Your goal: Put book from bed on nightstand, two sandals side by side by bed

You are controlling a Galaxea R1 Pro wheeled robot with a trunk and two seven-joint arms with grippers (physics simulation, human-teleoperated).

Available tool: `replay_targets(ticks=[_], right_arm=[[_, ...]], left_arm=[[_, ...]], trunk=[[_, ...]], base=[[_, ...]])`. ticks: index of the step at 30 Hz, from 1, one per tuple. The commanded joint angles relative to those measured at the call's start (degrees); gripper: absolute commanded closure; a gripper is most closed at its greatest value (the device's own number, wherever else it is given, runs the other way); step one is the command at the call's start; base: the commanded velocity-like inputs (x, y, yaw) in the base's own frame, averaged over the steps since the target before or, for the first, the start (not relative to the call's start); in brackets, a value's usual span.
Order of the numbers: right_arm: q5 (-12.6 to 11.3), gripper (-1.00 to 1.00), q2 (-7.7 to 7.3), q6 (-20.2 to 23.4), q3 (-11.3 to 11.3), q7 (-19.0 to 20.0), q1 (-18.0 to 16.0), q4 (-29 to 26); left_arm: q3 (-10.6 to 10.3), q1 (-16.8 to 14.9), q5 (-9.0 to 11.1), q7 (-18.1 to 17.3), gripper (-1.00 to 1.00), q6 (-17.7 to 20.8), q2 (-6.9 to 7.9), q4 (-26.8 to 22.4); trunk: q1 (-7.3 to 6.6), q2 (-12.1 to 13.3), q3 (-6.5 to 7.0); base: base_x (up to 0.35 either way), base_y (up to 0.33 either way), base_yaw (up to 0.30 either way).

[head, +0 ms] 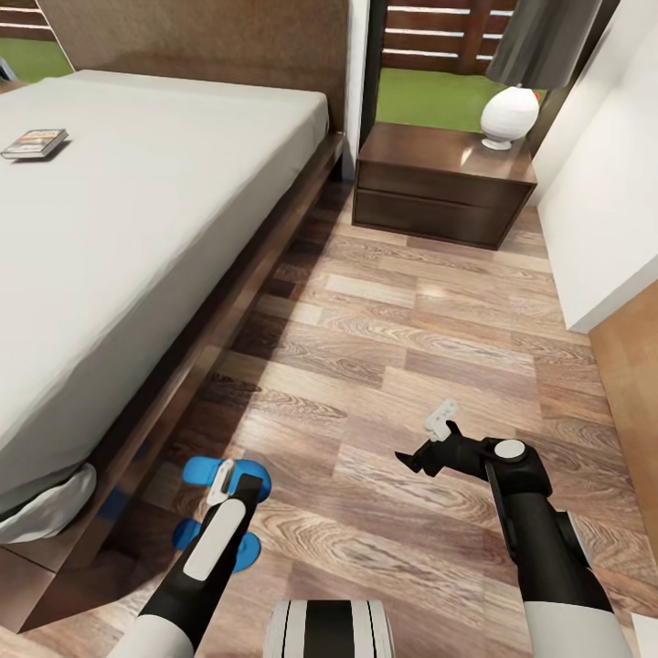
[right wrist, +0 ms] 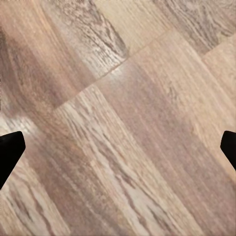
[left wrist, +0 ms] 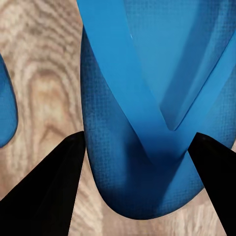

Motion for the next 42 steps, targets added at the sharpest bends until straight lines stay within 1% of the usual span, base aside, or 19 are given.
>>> replay_targets(ticks=[1,7,9,13,15,19,32,42], right_arm=[[0.30,-1.00,0.06,0.24,-0.10,0.46,-0.03,-0.08],[0.18,-1.00,-0.03,0.24,-0.10,0.57,0.01,-0.47],[0.17,-1.00,-0.13,0.24,-0.16,1.26,0.02,-1.07],[0.27,-1.00,-0.24,0.47,-0.40,5.39,0.02,-2.72],[0.35,-1.00,-0.26,0.82,-0.45,6.65,0.03,-3.32],[0.38,-1.00,-0.28,1.08,-0.49,7.53,0.03,-3.74],[0.34,-1.00,-0.36,1.20,-0.51,8.03,0.03,-3.94],[0.34,-1.00,-0.37,1.20,-0.59,8.04,0.03,-3.94]], left_arm=[[-0.16,-0.01,0.56,0.12,1.00,-0.54,0.08,-0.04],[-0.27,-0.07,0.33,-0.10,1.00,-0.40,0.30,1.25],[-0.30,-0.15,0.28,-0.81,1.00,-0.22,0.51,2.06],[-0.29,-0.21,0.36,-3.10,1.00,0.00,1.34,3.58],[-0.32,-0.22,0.38,-4.09,1.00,0.08,1.50,4.17],[-0.33,-0.23,0.40,-5.17,1.00,0.13,1.67,4.64],[-0.34,-0.21,0.78,-5.79,1.00,0.06,1.64,4.93],[-0.37,-0.22,0.40,-5.75,1.00,-0.51,1.56,5.23]], trunk=[[-0.01,-0.02,-0.11],[-0.01,-0.02,-0.59],[-0.01,-0.02,-0.76],[-0.01,-0.02,-1.11],[-0.01,-0.02,-1.29],[-0.01,-0.02,-1.64],[-0.01,-0.02,-2.78],[-0.01,-0.02,-3.66]], base=[[0.000,0.000,0.000],[0.000,0.000,0.000],[0.000,0.000,0.000],[0.000,0.000,0.000],[0.000,0.000,0.000],[0.000,0.000,0.000],[0.000,0.000,0.000],[0.000,0.000,0.000]])
